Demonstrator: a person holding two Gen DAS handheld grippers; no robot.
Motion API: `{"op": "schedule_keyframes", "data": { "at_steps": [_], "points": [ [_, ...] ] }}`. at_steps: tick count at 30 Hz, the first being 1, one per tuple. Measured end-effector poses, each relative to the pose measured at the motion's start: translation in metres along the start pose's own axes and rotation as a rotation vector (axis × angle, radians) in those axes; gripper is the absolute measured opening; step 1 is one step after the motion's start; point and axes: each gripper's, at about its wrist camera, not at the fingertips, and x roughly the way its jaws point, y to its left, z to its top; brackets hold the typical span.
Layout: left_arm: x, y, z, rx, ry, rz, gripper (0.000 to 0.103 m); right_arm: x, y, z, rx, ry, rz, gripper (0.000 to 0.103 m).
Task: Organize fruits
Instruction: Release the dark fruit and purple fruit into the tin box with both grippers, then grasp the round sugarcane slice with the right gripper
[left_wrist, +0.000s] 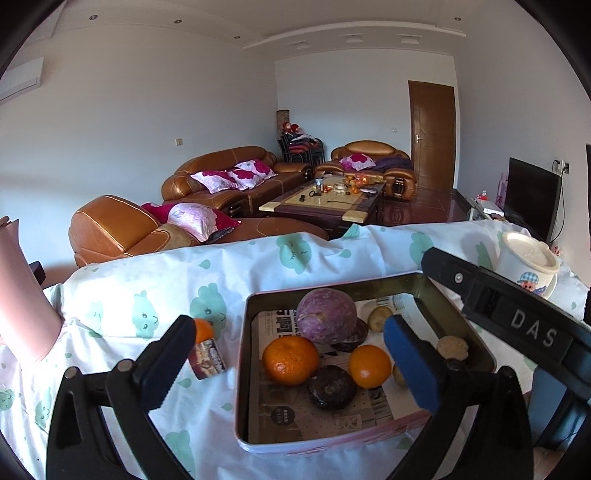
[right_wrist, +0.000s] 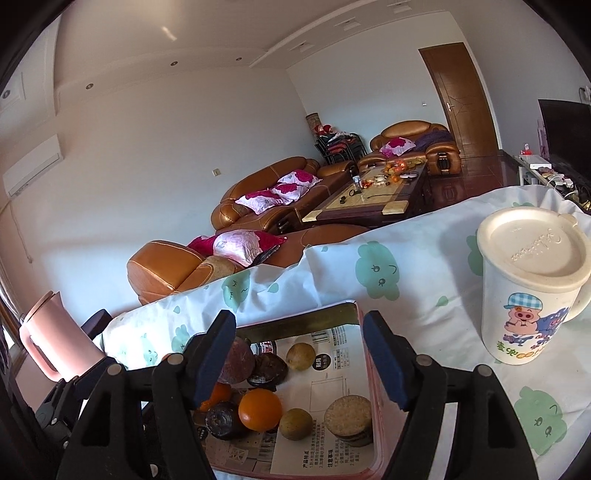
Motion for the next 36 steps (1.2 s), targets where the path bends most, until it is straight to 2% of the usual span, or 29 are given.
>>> {"op": "schedule_keyframes", "data": {
  "at_steps": [11, 20, 29, 36],
  "points": [
    [-0.01, 0.04, -0.015, -0.018, -0.005, 0.124, 0.103, -0.006, 0.026, -0.018, -0.127, -0.06, -0.039, 0.073],
    [-0.009, 0.07, -0.03, -0.036, 0.029, 0.167, 0.103, -0.017, 0.039, -0.03, -0.162, -0.066, -0.066, 0.073],
    [-0.008, 0.097, -0.039, -0.031, 0.05, 0.205, 0.103, -0.028, 0.071, -0.049, -0.196, -0.047, -0.031, 0.073],
    [-0.01, 0.136, -0.045, -0.046, 0.061, 0.254, 0.103, -0.028, 0.106, -0.065, -0.266, -0.021, -0.004, 0.073]
  ]
}}
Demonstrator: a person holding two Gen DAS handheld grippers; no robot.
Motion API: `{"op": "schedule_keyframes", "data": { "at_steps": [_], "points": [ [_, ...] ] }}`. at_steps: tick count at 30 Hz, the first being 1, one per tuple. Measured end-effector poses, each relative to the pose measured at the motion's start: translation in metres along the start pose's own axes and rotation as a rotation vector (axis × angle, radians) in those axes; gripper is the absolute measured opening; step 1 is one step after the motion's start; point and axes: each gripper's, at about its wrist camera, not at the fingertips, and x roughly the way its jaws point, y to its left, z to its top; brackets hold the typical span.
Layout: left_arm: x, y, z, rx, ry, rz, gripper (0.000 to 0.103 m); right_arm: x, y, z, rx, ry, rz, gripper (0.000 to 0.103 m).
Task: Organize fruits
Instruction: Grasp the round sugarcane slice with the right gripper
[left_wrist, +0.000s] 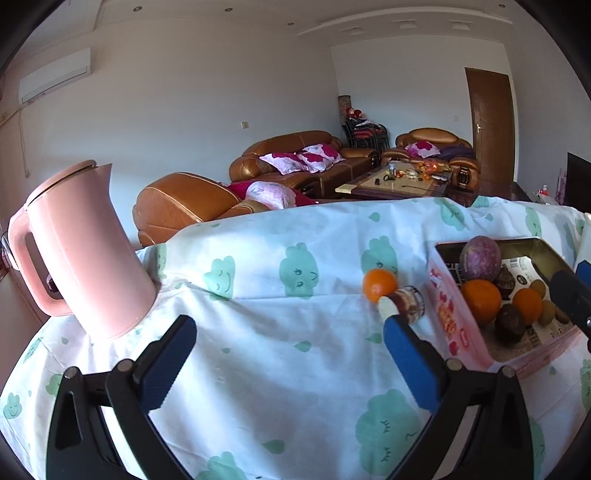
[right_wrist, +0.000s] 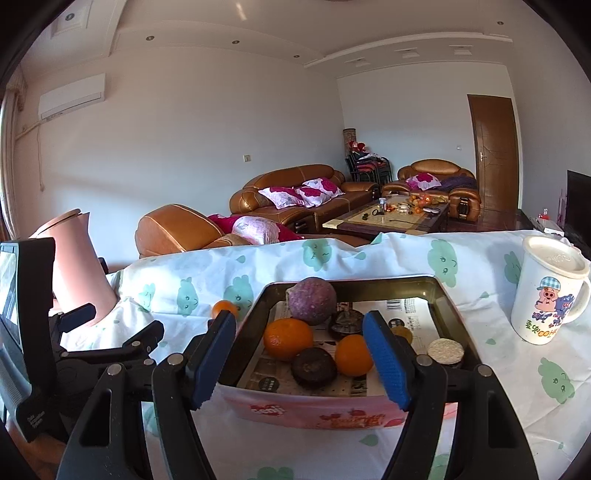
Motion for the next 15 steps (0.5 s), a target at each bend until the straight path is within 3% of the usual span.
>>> {"op": "schedule_keyframes", "data": {
  "at_steps": [8, 15],
  "points": [
    [0.013, 0.053, -0.003, -0.077, 0.022, 0.046, 0.103, 0.017, 0.043, -0.003, -0.068, 0.051, 0.045, 0.073],
    [0.025, 0.082, -0.006, -0.15, 0.058, 0.076, 0.103, 0.058, 0.092, 0.004, -0.214, 0.169, 0.083, 0.07]
  ]
}}
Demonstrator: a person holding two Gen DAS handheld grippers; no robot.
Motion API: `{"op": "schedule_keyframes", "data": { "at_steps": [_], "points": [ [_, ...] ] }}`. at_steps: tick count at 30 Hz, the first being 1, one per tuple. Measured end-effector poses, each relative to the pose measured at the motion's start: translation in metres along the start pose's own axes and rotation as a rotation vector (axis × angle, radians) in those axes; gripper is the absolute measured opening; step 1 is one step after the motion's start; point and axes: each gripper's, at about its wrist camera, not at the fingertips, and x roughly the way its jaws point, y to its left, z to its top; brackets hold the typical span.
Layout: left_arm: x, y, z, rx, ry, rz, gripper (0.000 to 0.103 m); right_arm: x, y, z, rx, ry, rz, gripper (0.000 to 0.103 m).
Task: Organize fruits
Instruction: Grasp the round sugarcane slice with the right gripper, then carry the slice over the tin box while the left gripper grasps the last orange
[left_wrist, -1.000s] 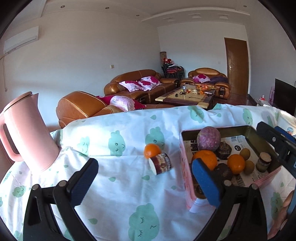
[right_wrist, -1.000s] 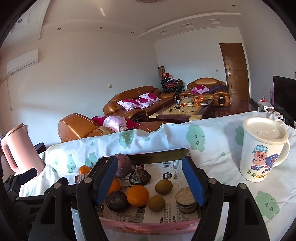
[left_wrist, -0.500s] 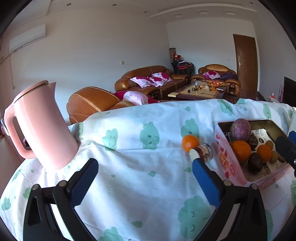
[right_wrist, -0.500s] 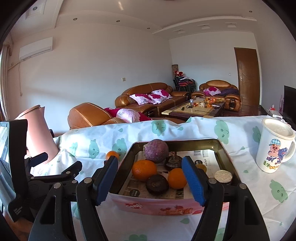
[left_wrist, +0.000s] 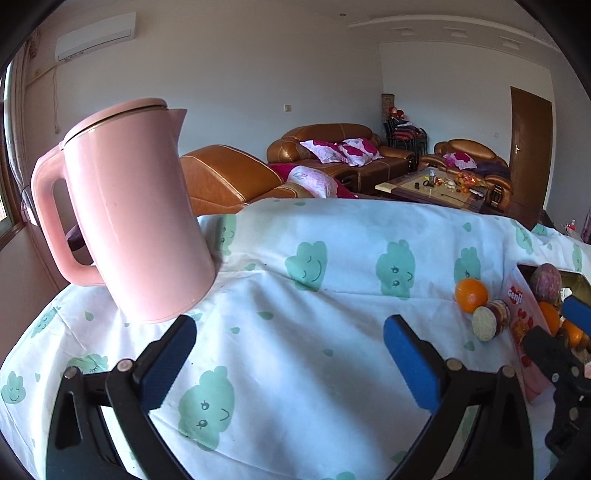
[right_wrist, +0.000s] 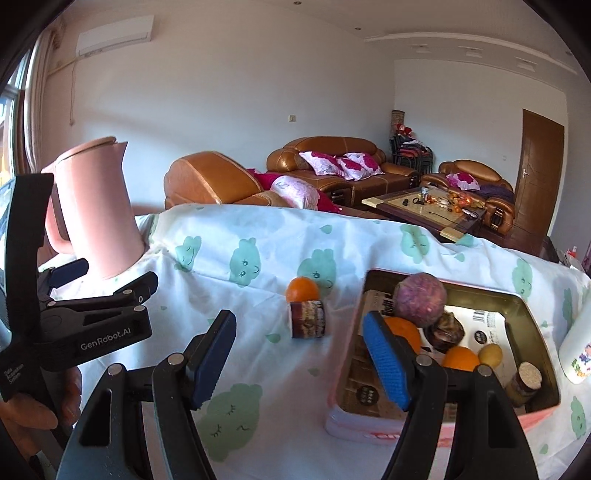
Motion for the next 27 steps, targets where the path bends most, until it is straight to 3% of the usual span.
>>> {"op": "schedule_keyframes", "data": {
  "at_steps": [1, 3, 8, 15, 23, 27],
  "points": [
    [0.001, 0.001, 0.0, -0.004, 0.004, 0.002, 0.103, 0.009, 0.004, 0.004, -0.02, 0.034, 0.0, 0.067],
    [0.002, 0.003, 0.0, -0.009, 0.009, 0.004, 0.103, 0.03, 0.009, 0.013, -0.042, 0.111, 0.002, 0.047],
    [0.002, 0.006, 0.0, -0.014, 0.009, -0.002, 0.103, 0.07, 0.009, 0.021, -0.078, 0.256, 0.01, 0.047],
    [-0.002, 0.008, 0.003, -0.022, 0.005, -0.013, 0.103, 0.091, 0.015, 0.03, -0.233, 0.335, -0.112, 0.046],
    [-0.003, 0.008, 0.003, -0.027, 0.006, -0.022, 0.103, 0.107, 0.009, 0.029, -0.357, 0.462, -0.146, 0.046],
    [-0.003, 0.008, 0.003, -0.032, 0.006, -0.024, 0.103, 0.099, 0.01, 0.03, -0.399, 0.474, -0.155, 0.036]
  ]
}}
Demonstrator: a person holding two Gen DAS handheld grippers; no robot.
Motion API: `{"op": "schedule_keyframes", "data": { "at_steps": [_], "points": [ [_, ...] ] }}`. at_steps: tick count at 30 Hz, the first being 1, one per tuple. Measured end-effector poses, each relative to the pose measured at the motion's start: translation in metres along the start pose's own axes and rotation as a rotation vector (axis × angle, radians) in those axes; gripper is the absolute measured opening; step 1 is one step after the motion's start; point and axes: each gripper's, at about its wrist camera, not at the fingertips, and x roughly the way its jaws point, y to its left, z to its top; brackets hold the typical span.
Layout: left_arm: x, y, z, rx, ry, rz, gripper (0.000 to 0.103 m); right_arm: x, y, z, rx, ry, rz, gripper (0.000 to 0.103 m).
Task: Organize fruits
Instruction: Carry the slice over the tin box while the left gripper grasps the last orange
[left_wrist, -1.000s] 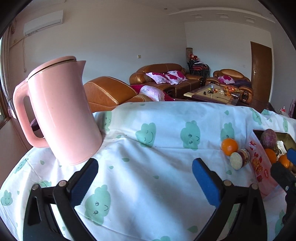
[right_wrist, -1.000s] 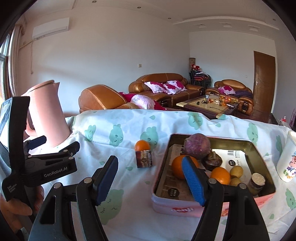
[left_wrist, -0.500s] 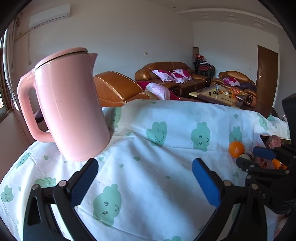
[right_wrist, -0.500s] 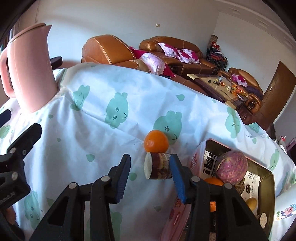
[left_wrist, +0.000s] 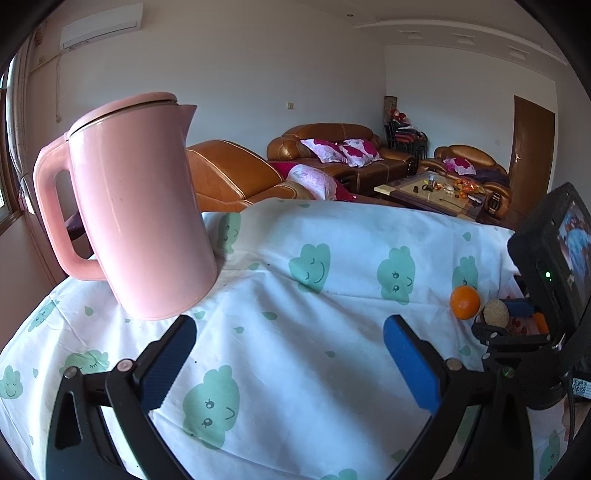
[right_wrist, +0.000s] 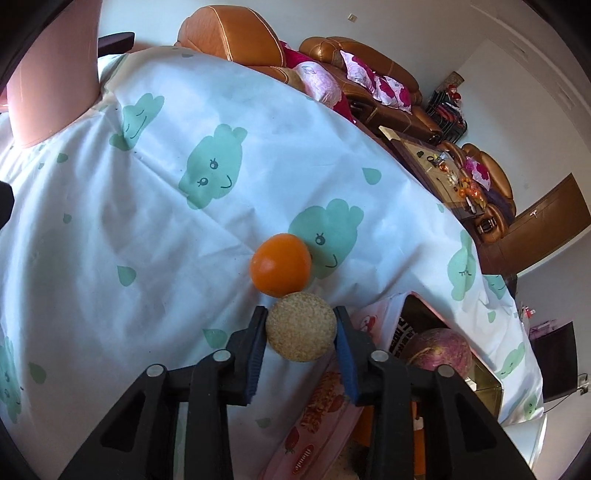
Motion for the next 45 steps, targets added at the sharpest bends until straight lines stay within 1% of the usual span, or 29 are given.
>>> {"op": "schedule_keyframes", "data": {
  "at_steps": [3, 5, 8, 11, 12, 14, 17, 19, 21, 23, 25, 27, 30, 32, 33, 34, 36, 37, 39, 40, 41, 43, 45],
  "points": [
    [0.0, -0.001, -0.001, -0.001, 0.001, -0.001, 0.103, -0.009, -0.004, -0.006, 0.013, -0.002, 0.03, 0.036],
    [0.0, -0.001, -0.001, 0.002, 0.0, 0.0, 0.103, -0.021, -0.009, -0.012, 0.06, -0.046, 0.065, 0.036],
    [-0.001, -0.003, -0.002, 0.007, -0.002, -0.012, 0.103, -0.046, -0.019, -0.027, 0.175, -0.165, 0.142, 0.036],
    [-0.001, -0.005, -0.004, 0.01, -0.001, -0.053, 0.103, -0.075, -0.028, -0.05, 0.277, -0.314, 0.189, 0.036],
    [-0.001, -0.006, -0.005, 0.008, 0.002, -0.074, 0.103, -0.083, -0.029, -0.058, 0.305, -0.356, 0.187, 0.036],
    [0.001, -0.012, -0.006, 0.014, 0.009, -0.12, 0.103, -0.097, -0.037, -0.075, 0.366, -0.429, 0.156, 0.036],
    [0.005, -0.026, -0.007, 0.022, 0.034, -0.181, 0.103, -0.112, -0.044, -0.1, 0.419, -0.513, 0.056, 0.036],
    [0.008, -0.039, -0.003, 0.027, 0.055, -0.224, 0.102, -0.112, -0.049, -0.11, 0.431, -0.551, -0.001, 0.036],
    [0.011, -0.055, 0.004, 0.029, 0.064, -0.268, 0.101, -0.11, -0.057, -0.115, 0.445, -0.573, -0.031, 0.036],
    [0.018, -0.073, 0.012, 0.037, 0.083, -0.296, 0.094, -0.108, -0.06, -0.116, 0.446, -0.578, -0.046, 0.036],
    [0.03, -0.091, 0.018, 0.035, 0.126, -0.311, 0.084, -0.109, -0.064, -0.118, 0.443, -0.586, -0.037, 0.036],
    [0.043, -0.107, 0.023, 0.026, 0.164, -0.339, 0.078, -0.108, -0.067, -0.12, 0.452, -0.591, -0.02, 0.036],
    [0.058, -0.128, 0.027, 0.024, 0.202, -0.369, 0.077, -0.107, -0.073, -0.125, 0.464, -0.595, -0.008, 0.036],
    [0.065, -0.143, 0.026, 0.056, 0.216, -0.373, 0.068, -0.105, -0.076, -0.126, 0.47, -0.593, 0.001, 0.036],
    [0.069, -0.149, 0.026, 0.075, 0.222, -0.363, 0.063, -0.104, -0.075, -0.126, 0.473, -0.591, 0.004, 0.036],
    [0.072, -0.153, 0.024, 0.083, 0.229, -0.35, 0.06, -0.104, -0.076, -0.126, 0.477, -0.59, 0.009, 0.036],
    [0.081, -0.157, 0.021, 0.078, 0.254, -0.346, 0.056, -0.104, -0.079, -0.127, 0.485, -0.591, 0.018, 0.036],
    [0.085, -0.159, 0.018, 0.083, 0.273, -0.346, 0.049, -0.105, -0.079, -0.127, 0.489, -0.593, 0.019, 0.036],
    [0.092, -0.163, 0.015, 0.092, 0.311, -0.35, 0.044, -0.106, -0.079, -0.127, 0.49, -0.598, 0.016, 0.036],
    [0.091, -0.162, 0.015, 0.091, 0.302, -0.349, 0.039, -0.106, -0.079, -0.128, 0.489, -0.599, 0.014, 0.037],
    [0.091, -0.164, 0.015, 0.092, 0.304, -0.361, 0.037, -0.106, -0.078, -0.128, 0.49, -0.6, 0.014, 0.036],
    [0.09, -0.163, 0.015, 0.089, 0.304, -0.367, 0.036, -0.104, -0.078, -0.128, 0.493, -0.597, 0.017, 0.036],
    [0.087, -0.161, 0.016, 0.079, 0.286, -0.355, 0.035, -0.101, -0.077, -0.128, 0.495, -0.588, 0.018, 0.036]
  ]
}}
